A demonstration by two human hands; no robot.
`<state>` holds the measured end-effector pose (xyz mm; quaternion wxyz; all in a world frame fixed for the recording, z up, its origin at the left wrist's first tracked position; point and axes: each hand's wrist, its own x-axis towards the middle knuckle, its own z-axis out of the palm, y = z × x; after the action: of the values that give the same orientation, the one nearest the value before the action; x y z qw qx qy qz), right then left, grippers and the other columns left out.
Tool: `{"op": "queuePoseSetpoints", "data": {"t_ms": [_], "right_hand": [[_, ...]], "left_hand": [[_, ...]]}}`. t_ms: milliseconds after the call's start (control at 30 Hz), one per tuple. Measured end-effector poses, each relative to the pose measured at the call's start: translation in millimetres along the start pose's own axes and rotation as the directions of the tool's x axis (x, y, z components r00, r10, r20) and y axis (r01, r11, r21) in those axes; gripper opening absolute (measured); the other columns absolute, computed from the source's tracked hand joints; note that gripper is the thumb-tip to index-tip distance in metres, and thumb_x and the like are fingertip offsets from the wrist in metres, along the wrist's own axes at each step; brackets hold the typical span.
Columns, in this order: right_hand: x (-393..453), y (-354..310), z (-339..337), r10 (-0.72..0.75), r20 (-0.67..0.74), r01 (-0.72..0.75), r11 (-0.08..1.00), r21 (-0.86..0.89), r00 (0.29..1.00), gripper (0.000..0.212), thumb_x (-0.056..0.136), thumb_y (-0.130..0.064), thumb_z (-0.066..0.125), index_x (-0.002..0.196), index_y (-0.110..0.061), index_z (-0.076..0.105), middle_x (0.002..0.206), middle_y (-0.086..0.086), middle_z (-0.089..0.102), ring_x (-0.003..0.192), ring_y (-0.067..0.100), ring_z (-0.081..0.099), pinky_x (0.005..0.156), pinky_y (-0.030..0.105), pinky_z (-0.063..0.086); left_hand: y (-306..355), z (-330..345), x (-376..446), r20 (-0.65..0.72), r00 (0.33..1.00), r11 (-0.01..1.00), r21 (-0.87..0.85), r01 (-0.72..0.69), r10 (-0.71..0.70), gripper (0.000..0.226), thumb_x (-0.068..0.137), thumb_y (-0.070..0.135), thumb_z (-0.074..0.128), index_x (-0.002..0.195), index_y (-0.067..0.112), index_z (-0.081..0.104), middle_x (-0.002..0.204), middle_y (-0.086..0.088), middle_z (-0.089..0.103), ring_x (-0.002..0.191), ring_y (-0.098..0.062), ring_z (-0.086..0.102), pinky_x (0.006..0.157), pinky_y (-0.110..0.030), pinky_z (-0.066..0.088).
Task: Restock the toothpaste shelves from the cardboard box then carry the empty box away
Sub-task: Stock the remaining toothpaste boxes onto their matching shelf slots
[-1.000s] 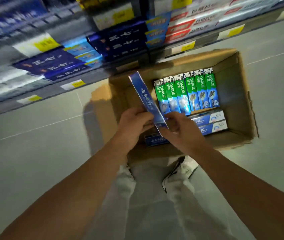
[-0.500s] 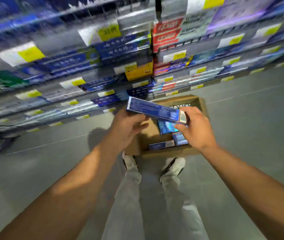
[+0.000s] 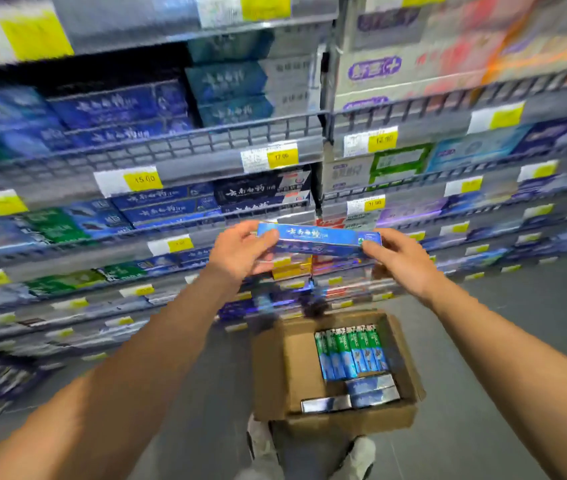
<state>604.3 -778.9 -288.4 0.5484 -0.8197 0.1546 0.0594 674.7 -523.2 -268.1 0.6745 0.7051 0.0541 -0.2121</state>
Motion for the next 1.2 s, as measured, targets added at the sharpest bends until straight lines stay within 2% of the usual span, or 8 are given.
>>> {"op": "queuePoseSetpoints", "data": {"t_ms": [100, 333, 400, 467, 633, 833, 1100, 1200], "right_hand": [[2.1, -37.2, -6.0, -0.020, -0.095, 0.027, 0.997, 0.079, 0.995, 0.039, 0.093, -0.043, 0.059, 0.091, -0.005, 0.065, 0.080, 0.012, 0.064, 0.069, 0.022, 0.063, 0.078, 0.048, 0.055], [3.0, -118.5, -28.1, -0.226, -0.228, 0.244, 0.968, 0.056, 0.947, 0.051, 0.091, -0.052, 0.055, 0.068, -0.007, 0.059, 0.068, 0.015, 0.052, 0.056, 0.016, 0.050, 0.062, 0.038, 0.046], [3.1, -136.7, -34.4, -0.271, -0.225, 0.283, 0.959, 0.024, 0.936, 0.065, 0.085, -0.061, 0.054, 0.076, 0.003, 0.057, 0.067, 0.016, 0.050, 0.053, 0.015, 0.050, 0.062, 0.040, 0.045], [3.2, -154.6, -38.7, -0.312, -0.220, 0.331, 0.942, 0.054, 0.924, 0.056, 0.091, -0.050, 0.056, 0.082, 0.006, 0.059, 0.070, 0.010, 0.053, 0.048, 0.011, 0.052, 0.059, 0.034, 0.046], [-0.3, -198.7, -47.9, -0.446, -0.198, 0.462, 0.886, 0.043, 0.873, 0.015, 0.090, -0.027, 0.065, 0.100, -0.016, 0.064, 0.081, 0.010, 0.062, 0.059, 0.014, 0.056, 0.061, 0.029, 0.052], [-0.6, -253.3, -49.6, -0.665, -0.285, 0.647, 0.744, -0.168, 0.690, 0.048, 0.090, -0.028, 0.067, 0.134, -0.037, 0.050, 0.105, -0.007, 0.062, 0.065, 0.016, 0.070, 0.066, 0.027, 0.057], [26.6, -297.0, -52.5, -0.718, -0.277, 0.674, 0.695, -0.251, 0.638, 0.045, 0.083, -0.037, 0.073, 0.120, -0.048, 0.051, 0.099, -0.006, 0.067, 0.068, 0.016, 0.071, 0.074, 0.047, 0.058], [34.3, -311.2, -53.3, -0.730, -0.311, 0.662, 0.683, -0.308, 0.608, 0.043, 0.082, -0.042, 0.072, 0.118, -0.050, 0.049, 0.104, -0.006, 0.068, 0.068, 0.016, 0.070, 0.074, 0.044, 0.057]], "left_hand": [[27.6, -4.9, -7.3, -0.019, 0.999, 0.999, 0.012, -0.049, 0.049, 0.017, 0.092, 0.029, 0.064, 0.088, 0.014, 0.057, 0.072, 0.002, 0.050, 0.058, -0.014, 0.051, 0.069, -0.040, 0.061], [98.3, -24.6, -27.5, 0.037, 0.978, 0.979, 0.011, -0.206, 0.205, 0.007, 0.093, 0.014, 0.063, 0.096, 0.016, 0.068, 0.071, 0.008, 0.066, 0.071, -0.015, 0.062, 0.077, -0.040, 0.060], [112.5, -29.0, -32.9, 0.030, 0.968, 0.969, 0.002, -0.248, 0.248, 0.007, 0.092, 0.011, 0.063, 0.093, 0.017, 0.068, 0.075, 0.006, 0.068, 0.075, -0.016, 0.062, 0.076, -0.040, 0.060], [126.4, -31.4, -37.7, 0.004, 0.953, 0.953, -0.009, -0.301, 0.301, 0.006, 0.092, 0.009, 0.063, 0.090, 0.014, 0.068, 0.078, -0.002, 0.066, 0.076, -0.019, 0.062, 0.068, -0.034, 0.060], [166.3, -44.2, -44.4, -0.090, 0.878, 0.882, 0.011, -0.471, 0.470, 0.004, 0.089, 0.010, 0.068, 0.085, 0.008, 0.067, 0.070, -0.004, 0.063, 0.067, -0.021, 0.060, 0.070, -0.036, 0.059], [223.0, -53.7, -51.6, -0.199, 0.766, 0.787, 0.063, -0.613, 0.612, 0.024, 0.089, 0.015, 0.068, 0.112, 0.019, 0.060, 0.081, -0.004, 0.072, 0.063, -0.018, 0.064, 0.068, -0.032, 0.060], [270.7, -70.2, -42.6, -0.273, 0.606, 0.664, 0.330, -0.671, 0.747, 0.019, 0.090, 0.030, 0.065, 0.106, 0.032, 0.053, 0.074, -0.003, 0.066, 0.059, -0.014, 0.055, 0.060, -0.029, 0.044], [281.6, -72.0, -40.0, -0.267, 0.592, 0.649, 0.298, -0.700, 0.761, 0.030, 0.086, 0.018, 0.069, 0.106, 0.037, 0.055, 0.095, 0.006, 0.068, 0.079, -0.009, 0.065, 0.071, -0.027, 0.052]]}}
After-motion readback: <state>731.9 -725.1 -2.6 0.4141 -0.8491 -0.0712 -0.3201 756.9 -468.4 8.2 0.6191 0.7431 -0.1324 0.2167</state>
